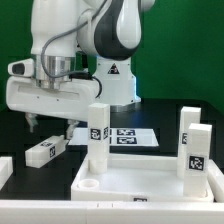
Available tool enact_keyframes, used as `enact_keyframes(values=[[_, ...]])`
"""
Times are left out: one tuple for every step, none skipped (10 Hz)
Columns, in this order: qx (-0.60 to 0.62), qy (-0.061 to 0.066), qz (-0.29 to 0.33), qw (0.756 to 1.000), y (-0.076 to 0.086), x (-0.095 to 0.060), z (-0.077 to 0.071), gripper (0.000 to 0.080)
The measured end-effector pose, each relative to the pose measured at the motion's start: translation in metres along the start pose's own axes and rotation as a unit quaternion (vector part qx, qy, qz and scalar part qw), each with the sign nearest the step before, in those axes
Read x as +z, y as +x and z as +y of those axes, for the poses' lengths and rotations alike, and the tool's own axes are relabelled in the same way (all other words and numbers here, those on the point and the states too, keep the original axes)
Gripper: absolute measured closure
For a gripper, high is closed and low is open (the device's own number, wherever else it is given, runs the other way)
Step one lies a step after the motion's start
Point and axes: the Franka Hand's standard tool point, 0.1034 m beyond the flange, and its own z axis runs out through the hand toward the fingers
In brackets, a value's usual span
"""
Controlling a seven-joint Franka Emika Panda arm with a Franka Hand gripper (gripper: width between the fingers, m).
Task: Assemble desk
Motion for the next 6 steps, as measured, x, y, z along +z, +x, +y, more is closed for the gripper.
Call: enact_keyframes(values=[[0.002, 0.007, -0.003, 1.000, 0.017, -0.009, 0.006, 0.0152], [0.008, 0.033, -0.055, 0.998, 0.026, -0.015, 0.003, 0.0151], [-0.004, 0.041, -0.099, 0.994, 0.037, -0.021, 0.000, 0.0151], [-0.016, 0.046, -0.111, 0.993, 0.051, -0.024, 0.000, 0.0151], [-0.014, 0.051, -0.149, 0.987, 0.046, -0.023, -0.001, 0.0151], [-0.015, 0.055, -0.182, 0.982, 0.045, -0.022, -0.002, 0.0151]])
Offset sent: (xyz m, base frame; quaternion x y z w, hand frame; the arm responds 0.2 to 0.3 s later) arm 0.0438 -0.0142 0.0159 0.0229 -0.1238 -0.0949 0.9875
